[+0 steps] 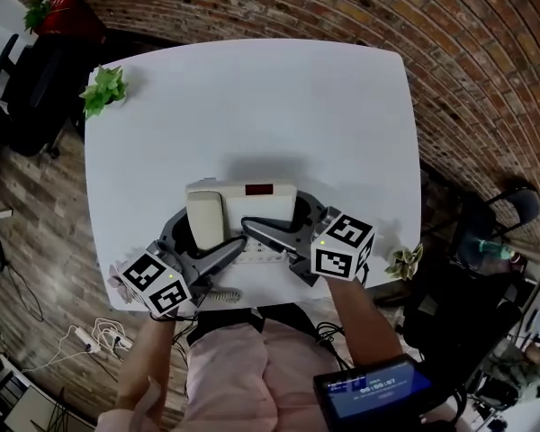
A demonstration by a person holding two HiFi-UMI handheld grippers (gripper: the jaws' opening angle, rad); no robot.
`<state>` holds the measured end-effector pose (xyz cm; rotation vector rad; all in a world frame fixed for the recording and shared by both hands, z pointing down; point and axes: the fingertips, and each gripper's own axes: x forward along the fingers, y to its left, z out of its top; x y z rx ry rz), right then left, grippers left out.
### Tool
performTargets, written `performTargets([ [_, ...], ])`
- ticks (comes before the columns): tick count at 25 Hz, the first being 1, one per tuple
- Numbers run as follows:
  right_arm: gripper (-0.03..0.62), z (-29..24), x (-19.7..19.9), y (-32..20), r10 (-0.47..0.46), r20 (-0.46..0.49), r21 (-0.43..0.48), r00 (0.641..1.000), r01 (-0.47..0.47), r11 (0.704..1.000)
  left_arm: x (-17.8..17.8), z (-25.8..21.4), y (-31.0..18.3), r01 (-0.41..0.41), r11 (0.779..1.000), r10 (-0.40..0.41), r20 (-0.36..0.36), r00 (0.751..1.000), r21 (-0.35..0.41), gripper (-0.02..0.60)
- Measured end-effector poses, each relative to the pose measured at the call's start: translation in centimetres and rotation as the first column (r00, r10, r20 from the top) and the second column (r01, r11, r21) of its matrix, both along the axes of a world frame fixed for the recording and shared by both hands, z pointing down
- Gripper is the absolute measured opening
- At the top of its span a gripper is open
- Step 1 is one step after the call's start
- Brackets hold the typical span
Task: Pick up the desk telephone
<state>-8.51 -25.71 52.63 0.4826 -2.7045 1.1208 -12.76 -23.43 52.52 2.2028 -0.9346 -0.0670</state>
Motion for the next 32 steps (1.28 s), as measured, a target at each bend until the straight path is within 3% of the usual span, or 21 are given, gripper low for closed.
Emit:
performTargets([
  [6, 0.307, -2.0, 0.5, 0.7, -0.002, -0.009, 0.008, 1.0, 0.002, 1.0, 0.5, -1.9, 0.8, 0.015, 1.0, -0.015, -0.029, 0.999, -0.006, 0.443],
  [18, 0.305, -9.3, 1.6, 3.0, -0.011, 0.053, 0.088, 0.999, 0.007, 0.996, 1.7, -9.1, 3.0, -0.009, 0.997, 0.005, 0.044, 0.999, 0.079, 0.443],
  [32, 0.305, -20.0, 3.2, 6.7, -0.048, 0.049, 0.177, 0.998, 0.039, 0.984, 3.4, -19.5, 6.9, 0.045, 0.989, -0.047, 0.01, 0.999, 0.143, 0.443],
])
